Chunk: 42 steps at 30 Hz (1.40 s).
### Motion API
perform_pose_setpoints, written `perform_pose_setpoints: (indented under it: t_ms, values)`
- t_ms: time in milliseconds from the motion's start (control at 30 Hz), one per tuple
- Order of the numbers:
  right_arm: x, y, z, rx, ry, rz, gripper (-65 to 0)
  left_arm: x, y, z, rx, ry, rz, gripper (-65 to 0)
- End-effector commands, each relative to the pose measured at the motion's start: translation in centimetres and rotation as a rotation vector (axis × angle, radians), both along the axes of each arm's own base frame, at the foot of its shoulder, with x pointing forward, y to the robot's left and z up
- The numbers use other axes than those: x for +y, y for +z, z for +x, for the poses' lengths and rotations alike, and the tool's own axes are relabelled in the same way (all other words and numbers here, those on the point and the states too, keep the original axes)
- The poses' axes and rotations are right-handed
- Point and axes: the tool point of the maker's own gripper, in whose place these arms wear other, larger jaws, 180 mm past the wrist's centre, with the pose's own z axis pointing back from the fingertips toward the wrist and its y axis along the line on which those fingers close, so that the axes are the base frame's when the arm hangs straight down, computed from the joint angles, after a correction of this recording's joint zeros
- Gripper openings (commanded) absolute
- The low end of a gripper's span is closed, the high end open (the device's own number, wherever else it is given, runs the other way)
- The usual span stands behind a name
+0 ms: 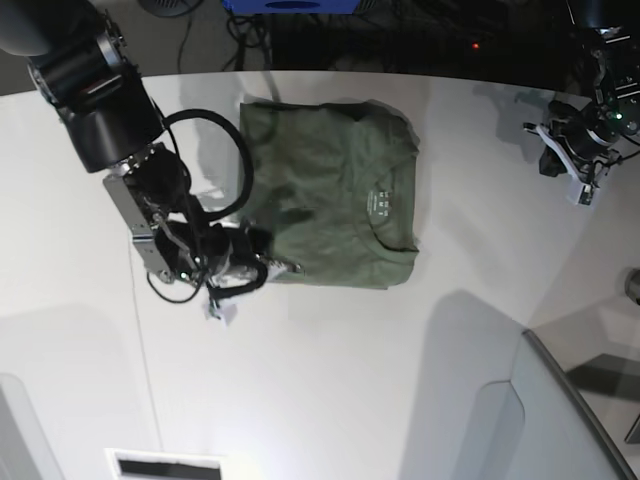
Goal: Layout the t-shirt on the table in an organized manner, then fold the t-shirt properly
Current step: 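Pat the shirt's side edge straight with the right gripper, then move the left gripper to the shirt's collar edge and press it flat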
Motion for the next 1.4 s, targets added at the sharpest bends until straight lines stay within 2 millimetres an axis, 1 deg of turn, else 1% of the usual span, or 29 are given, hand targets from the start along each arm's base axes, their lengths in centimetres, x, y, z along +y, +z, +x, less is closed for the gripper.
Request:
perform_pose_setpoints:
  t_ms: [0, 100, 167, 233, 300, 433, 500, 533, 567, 633, 700, 833, 900, 1000, 1133, 1200, 1267, 1333, 1367]
  values:
    - [-0.1, 1.3, 2.3, -0.071, -0.006, 0.0, -65.0, 0.6, 1.2, 1.0, -0.041, -0.007, 0.013, -65.0]
    - [-1.2, -0.4, 2.6, -0.082, 0.024, -0.035, -65.0, 0.7, 1.2, 0.8, -0.039, -0.004, 0.013, -65.0]
    - [-2.1, -0.8, 3.0, -0.1, 0.036, -0.081, -65.0, 0.8, 1.2, 0.7, -0.036, -0.004, 0.014, -65.0]
    - [-2.4, -0.3, 3.5, -0.136, 0.058, -0.121, -65.0, 0.9, 1.2, 0.7, -0.036, -0.004, 0.016, -65.0]
    - [-1.4, 1.0, 3.6, -0.178, 0.081, -0.107, -65.0, 0.9, 1.2, 0.7, -0.036, -0.004, 0.016, -65.0]
    - [1.2, 4.2, 2.3, -0.216, 0.115, -0.036, -65.0, 0.7, 1.3, 0.9, -0.041, -0.004, 0.013, -65.0]
    - [1.6, 5.1, 0.9, -0.188, 0.093, -0.017, -65.0, 0.7, 1.3, 0.9, -0.041, -0.004, 0.013, -65.0]
    - [1.4, 5.4, 0.1, -0.172, 0.077, -0.014, -65.0, 0.8, 1.3, 0.9, -0.041, -0.004, 0.014, -65.0]
    - [1.3, 5.6, -1.0, -0.148, 0.061, -0.006, -65.0, 0.8, 1.2, 0.8, -0.038, -0.004, 0.014, -65.0]
    - [1.8, 6.1, -2.9, -0.119, 0.046, 0.028, -65.0, 0.9, 1.3, 0.8, -0.038, -0.004, 0.016, -65.0]
    - [2.4, 5.9, -5.2, -0.078, 0.036, 0.075, -65.0, 0.8, 1.2, 0.7, -0.036, -0.005, 0.015, -65.0]
    - [0.9, 3.9, -8.9, 0.028, -0.042, 0.132, -65.0, 0.7, 1.2, 0.8, -0.038, -0.005, 0.012, -65.0]
    - [0.2, 3.2, -10.1, 0.053, -0.062, 0.126, -65.0, 0.5, 1.1, 0.9, -0.037, -0.01, 0.011, -65.0]
    - [0.0, 2.4, -11.6, 0.085, -0.065, 0.121, -65.0, 0.5, 1.2, 1.0, -0.038, -0.012, 0.012, -65.0]
    - [-1.2, 1.4, -11.8, 0.113, -0.103, 0.106, -65.0, 0.5, 1.4, 1.2, -0.045, -0.019, 0.015, -65.0]
    - [-2.8, 0.5, -11.8, 0.131, -0.126, 0.075, -65.0, 0.3, 1.4, 1.2, -0.046, -0.02, 0.012, -65.0]
    - [-3.5, 0.1, -11.7, 0.133, -0.136, 0.06, -65.0, -0.8, 0.9, 1.3, -0.033, -0.053, 0.004, -65.0]
    - [-4.2, 0.0, -11.4, 0.115, -0.146, 0.041, -65.0, -2.5, 0.3, 1.4, -0.013, -0.11, -0.005, -65.0]
    - [-4.4, 0.0, -11.5, 0.114, -0.148, 0.038, -65.0, -3.3, 0.3, 1.6, -0.015, -0.132, -0.009, -65.0]
